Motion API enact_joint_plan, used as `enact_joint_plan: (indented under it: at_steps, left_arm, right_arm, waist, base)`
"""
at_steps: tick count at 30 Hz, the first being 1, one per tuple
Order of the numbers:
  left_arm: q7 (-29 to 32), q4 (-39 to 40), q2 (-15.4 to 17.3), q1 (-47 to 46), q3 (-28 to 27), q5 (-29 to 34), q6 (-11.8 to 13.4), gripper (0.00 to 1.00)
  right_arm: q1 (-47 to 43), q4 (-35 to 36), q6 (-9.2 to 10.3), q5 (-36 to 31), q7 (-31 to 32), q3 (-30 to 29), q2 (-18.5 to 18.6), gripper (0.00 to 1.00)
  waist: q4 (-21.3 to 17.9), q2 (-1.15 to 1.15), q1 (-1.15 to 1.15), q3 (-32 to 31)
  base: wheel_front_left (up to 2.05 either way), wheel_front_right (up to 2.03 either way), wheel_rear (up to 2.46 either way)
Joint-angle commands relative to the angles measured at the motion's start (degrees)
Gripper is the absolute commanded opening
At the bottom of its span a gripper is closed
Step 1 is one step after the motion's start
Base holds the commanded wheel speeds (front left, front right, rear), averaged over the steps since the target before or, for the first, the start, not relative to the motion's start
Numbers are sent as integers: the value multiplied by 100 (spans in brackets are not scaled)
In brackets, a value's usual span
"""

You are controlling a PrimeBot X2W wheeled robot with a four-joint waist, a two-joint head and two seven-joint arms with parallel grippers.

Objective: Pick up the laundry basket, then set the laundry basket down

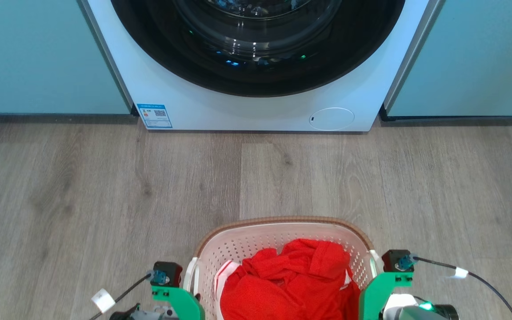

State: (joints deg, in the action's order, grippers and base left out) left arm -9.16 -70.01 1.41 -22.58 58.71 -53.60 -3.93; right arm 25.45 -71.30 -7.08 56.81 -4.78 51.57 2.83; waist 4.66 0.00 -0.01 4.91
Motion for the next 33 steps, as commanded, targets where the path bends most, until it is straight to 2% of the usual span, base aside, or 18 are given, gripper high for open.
enact_joint_plan:
  at_steps: [1, 19, 33]
  left_arm:
    - [-89, 1, 147, -207, -80, -65, 51, 0]
    - [-165, -30, 147, -303, 132, -277, 86, 0]
    - [-294, -85, 147, -721, 221, -330, 94, 0]
  right_arm:
    - [6, 49, -41, 9, -51, 144, 5, 0]
    - [150, -20, -41, 366, -150, 530, 5, 0]
    - [599, -78, -41, 495, -263, 717, 5, 0]
  waist:
    - [1, 0, 1, 5]
    - [-9, 0, 1, 86]
    - [-39, 0, 1, 595]
  base:
    - [0, 0, 0]
    - [0, 0, 0]
    - [0, 0, 0]
